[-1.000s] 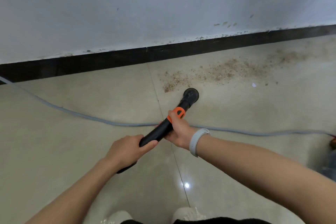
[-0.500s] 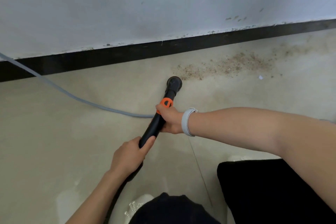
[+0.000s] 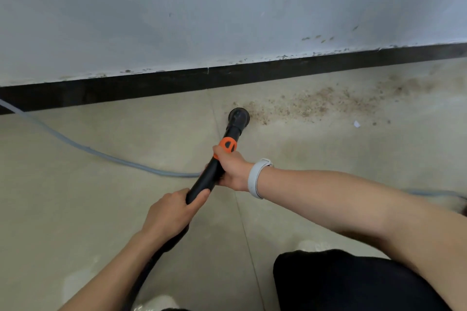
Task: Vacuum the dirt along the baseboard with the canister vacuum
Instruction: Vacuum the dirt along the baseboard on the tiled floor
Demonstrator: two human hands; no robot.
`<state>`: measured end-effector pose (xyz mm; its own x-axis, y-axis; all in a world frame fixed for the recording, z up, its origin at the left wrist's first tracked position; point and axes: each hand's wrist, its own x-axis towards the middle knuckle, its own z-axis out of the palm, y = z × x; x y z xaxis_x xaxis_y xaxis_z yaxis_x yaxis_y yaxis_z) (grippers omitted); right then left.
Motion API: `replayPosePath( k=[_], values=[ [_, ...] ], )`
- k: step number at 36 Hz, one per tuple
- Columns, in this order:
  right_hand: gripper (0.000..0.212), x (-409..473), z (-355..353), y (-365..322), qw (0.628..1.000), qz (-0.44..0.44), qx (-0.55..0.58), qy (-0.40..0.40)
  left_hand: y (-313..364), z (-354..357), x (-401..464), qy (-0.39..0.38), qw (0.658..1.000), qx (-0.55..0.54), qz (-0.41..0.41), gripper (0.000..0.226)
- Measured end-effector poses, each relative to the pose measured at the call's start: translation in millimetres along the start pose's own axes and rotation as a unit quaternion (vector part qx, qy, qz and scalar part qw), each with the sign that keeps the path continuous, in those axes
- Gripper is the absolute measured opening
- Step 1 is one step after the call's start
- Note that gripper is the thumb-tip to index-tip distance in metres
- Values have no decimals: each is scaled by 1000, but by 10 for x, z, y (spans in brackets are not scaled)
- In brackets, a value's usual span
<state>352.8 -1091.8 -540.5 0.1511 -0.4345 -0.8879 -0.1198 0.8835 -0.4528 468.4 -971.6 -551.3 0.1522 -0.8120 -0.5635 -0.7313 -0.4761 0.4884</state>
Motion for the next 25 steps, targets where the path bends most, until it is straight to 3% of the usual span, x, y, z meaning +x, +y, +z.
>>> replayPosePath(
  k=[14,25],
  values=[
    [16,56,-400,-80,997,-23,80,-4,352,125,177,-12,999,34,10,52],
    [17,95,-725,-76,988,-31,130,73,640,222,291,-42,996,70,36,52]
  ],
)
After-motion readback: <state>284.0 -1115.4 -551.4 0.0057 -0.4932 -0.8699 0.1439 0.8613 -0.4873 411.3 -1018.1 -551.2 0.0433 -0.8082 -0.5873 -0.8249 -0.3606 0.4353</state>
